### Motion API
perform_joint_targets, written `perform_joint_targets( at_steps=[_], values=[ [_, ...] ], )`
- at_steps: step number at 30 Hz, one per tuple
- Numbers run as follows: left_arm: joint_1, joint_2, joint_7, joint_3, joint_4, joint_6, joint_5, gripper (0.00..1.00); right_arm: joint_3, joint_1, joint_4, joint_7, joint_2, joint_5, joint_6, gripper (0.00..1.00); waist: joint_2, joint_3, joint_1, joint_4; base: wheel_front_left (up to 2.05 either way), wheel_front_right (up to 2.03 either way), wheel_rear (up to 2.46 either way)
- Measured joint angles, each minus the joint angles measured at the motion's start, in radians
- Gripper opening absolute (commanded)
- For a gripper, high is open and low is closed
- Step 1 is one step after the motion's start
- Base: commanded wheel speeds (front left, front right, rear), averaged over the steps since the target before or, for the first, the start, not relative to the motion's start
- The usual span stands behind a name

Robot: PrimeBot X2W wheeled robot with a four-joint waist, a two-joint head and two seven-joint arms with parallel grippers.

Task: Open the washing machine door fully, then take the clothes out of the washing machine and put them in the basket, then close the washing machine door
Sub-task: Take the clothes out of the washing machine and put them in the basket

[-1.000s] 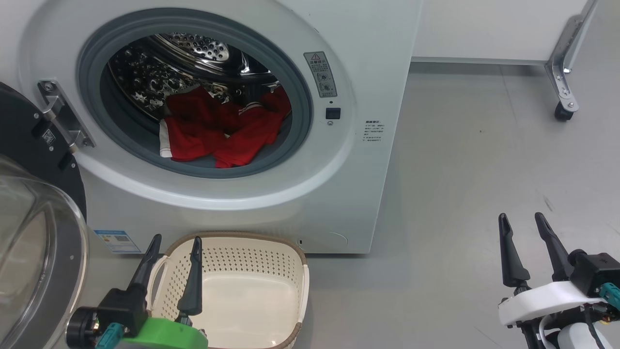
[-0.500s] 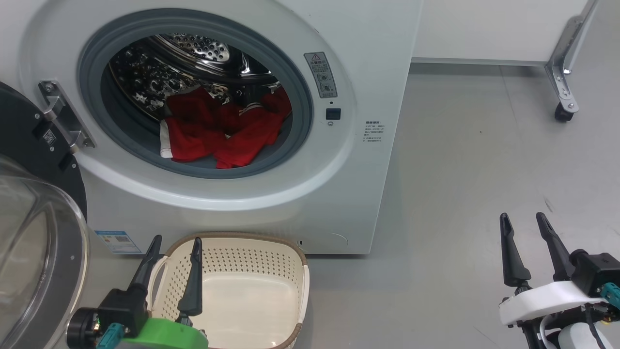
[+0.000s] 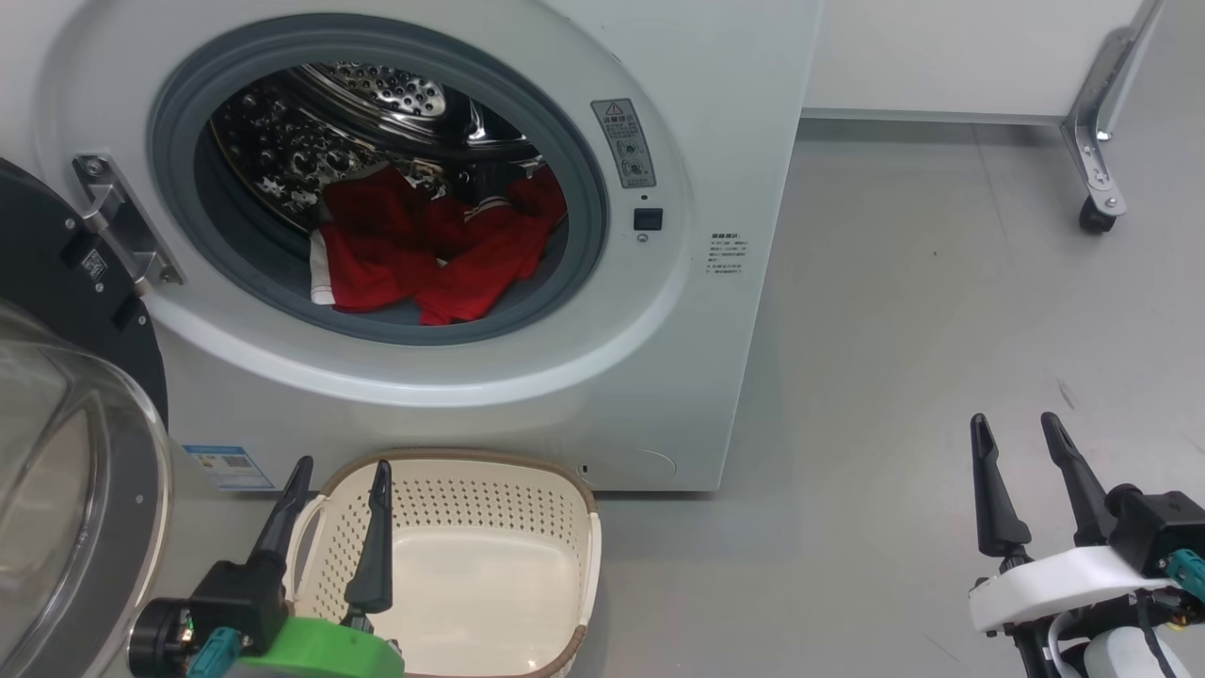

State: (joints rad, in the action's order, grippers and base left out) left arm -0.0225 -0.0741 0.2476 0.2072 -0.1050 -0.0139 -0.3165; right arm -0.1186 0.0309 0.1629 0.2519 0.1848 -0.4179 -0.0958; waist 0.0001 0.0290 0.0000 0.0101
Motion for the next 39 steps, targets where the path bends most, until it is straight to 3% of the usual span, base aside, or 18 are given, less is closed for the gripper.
perform_joint_targets(
  at_steps=[11, 22, 31, 39],
  values=[
    [0.002, -0.001, -0.002, -0.019, 0.036, -0.035, 0.004, 1.0, -0.012, -0.001, -0.028, 0.0, 0.004, 0.006, -0.009, 1.0, 0.0, 0.054, 0.0, -0.021, 0.0, 0.0, 0.0],
    [0.097, -0.011, -0.081, -0.019, 0.043, -0.064, 0.066, 1.0, -0.012, 0.0, -0.057, 0.0, 0.025, -0.003, -0.016, 1.0, 0.0, 0.166, 0.0, -0.066, 0.0, 0.0, 0.0],
    [0.243, -0.057, -0.179, -0.086, 0.009, -0.087, 0.116, 1.0, -0.019, -0.026, -0.071, 0.0, 0.03, -0.022, -0.021, 1.0, 0.0, 0.267, 0.0, -0.124, 0.0, 0.0, 0.0],
    [0.403, -0.129, -0.291, -0.171, -0.051, -0.095, 0.169, 1.0, -0.027, -0.086, -0.087, 0.0, 0.03, -0.042, -0.026, 1.0, 0.0, 0.36, 0.0, -0.186, 0.0, 0.0, 0.0]
  ],
)
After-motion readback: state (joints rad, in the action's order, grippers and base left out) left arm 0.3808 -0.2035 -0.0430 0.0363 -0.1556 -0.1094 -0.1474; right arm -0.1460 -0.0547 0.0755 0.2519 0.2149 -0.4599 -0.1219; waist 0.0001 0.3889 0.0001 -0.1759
